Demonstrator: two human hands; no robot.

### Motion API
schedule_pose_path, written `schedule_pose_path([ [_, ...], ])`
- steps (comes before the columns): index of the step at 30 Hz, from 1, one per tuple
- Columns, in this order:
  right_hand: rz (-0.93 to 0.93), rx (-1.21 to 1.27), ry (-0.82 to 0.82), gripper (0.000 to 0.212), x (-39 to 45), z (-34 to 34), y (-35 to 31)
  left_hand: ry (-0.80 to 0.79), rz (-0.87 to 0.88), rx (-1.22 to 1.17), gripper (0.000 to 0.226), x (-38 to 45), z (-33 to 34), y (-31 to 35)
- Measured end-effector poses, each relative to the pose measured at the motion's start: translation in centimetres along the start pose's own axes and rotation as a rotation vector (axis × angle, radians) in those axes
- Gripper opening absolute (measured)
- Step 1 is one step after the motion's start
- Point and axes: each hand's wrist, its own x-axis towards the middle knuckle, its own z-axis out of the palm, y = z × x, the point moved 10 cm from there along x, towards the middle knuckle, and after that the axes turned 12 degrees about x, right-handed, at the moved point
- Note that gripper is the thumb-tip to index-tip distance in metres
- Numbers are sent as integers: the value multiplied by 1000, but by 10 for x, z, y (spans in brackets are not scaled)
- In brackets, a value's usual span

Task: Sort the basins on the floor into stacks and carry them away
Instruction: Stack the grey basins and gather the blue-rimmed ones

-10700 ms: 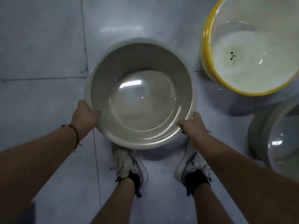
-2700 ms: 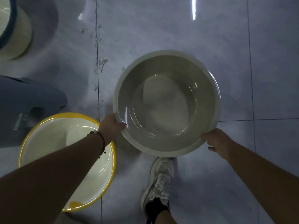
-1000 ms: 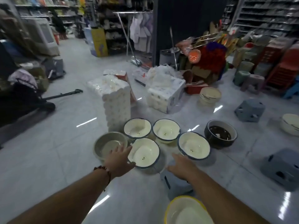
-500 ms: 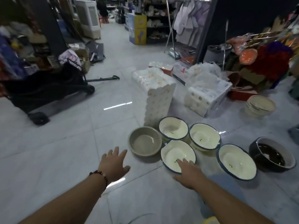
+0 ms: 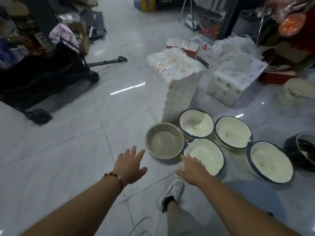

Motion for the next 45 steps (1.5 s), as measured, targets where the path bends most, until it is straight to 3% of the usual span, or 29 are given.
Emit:
schedule_pose_path([
  [12,130,8,-173,71,201,-22,53,-163,13,9,72,215,12,-15],
  [19,209,105,-257,68,337,60,97,-358,126,46,65,354,138,-1],
  [24,434,418,-320,74,440,181,157,-426,175,43,68,465,262,10],
  [26,647,702,-281,65,472,225,183,-441,114,-20,68,508,312,5],
  [28,836,1026,-248,38,501,269,201,-487,-73,-250,66,540,358,-9],
  [31,1164,1395,-111,54,535,319,224,-538,-441,-774,45,570,418,-19],
  [33,1195,1537,-38,50,559,341,232,-557,-552,-971,36,586,443,-14],
  [35,1185,1730,69,31,570,353,236,-600,-591,-1117,29,596,459,-8],
  [39,1144,1951,158,17,566,348,224,-649,-637,-1199,14,590,458,-18],
  [45,1197,1879,169,16,513,276,179,-663,-656,-1182,6,565,379,-52],
])
